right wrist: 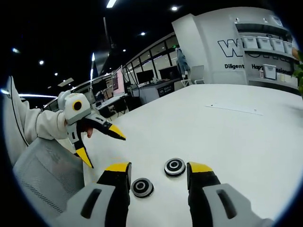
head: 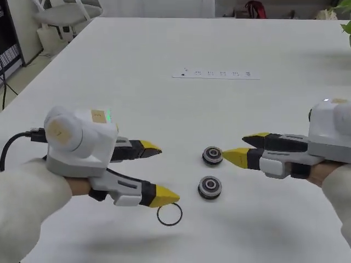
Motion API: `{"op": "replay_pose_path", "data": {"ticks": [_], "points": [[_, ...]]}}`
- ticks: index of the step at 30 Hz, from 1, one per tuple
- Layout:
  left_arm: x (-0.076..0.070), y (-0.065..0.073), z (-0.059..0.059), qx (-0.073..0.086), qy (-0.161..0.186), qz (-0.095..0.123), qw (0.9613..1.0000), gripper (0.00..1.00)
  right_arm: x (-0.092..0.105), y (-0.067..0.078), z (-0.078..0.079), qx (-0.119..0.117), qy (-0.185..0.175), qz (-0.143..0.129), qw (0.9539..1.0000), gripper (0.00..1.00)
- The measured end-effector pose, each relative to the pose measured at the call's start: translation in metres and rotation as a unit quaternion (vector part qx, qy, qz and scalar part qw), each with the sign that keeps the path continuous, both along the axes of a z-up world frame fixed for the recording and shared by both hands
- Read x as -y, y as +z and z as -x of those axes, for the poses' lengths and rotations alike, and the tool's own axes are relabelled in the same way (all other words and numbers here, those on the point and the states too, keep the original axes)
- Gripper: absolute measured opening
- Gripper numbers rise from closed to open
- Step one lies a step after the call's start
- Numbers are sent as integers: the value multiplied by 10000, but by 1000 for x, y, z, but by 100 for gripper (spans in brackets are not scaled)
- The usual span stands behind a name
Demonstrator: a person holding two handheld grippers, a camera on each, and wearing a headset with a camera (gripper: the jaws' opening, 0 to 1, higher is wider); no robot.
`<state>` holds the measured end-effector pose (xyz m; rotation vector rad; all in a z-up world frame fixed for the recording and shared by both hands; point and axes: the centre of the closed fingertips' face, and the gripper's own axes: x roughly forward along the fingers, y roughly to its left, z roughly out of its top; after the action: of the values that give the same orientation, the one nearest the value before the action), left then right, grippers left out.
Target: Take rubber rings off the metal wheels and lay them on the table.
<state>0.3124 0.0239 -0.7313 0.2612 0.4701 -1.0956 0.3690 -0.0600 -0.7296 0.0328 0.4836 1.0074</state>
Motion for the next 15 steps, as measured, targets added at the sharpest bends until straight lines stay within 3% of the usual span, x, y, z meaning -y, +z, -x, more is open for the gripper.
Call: {"op": "replay_pose_path", "data": {"ticks": [3,7,10,15], "points": [[8,12,-6,189,-144,-9,9997,64,0,-6,2,-47,60,93,9999,44],[17,25,-14,324,-232,64,9992,63,-1,-15,7,-101,204,262,9994,44],[22,31,-17,365,-281,132,9989,63,-2,-20,12,-139,314,388,9987,45],[28,38,-22,472,-395,56,9981,63,-5,-32,21,-260,573,560,9964,45]]}}
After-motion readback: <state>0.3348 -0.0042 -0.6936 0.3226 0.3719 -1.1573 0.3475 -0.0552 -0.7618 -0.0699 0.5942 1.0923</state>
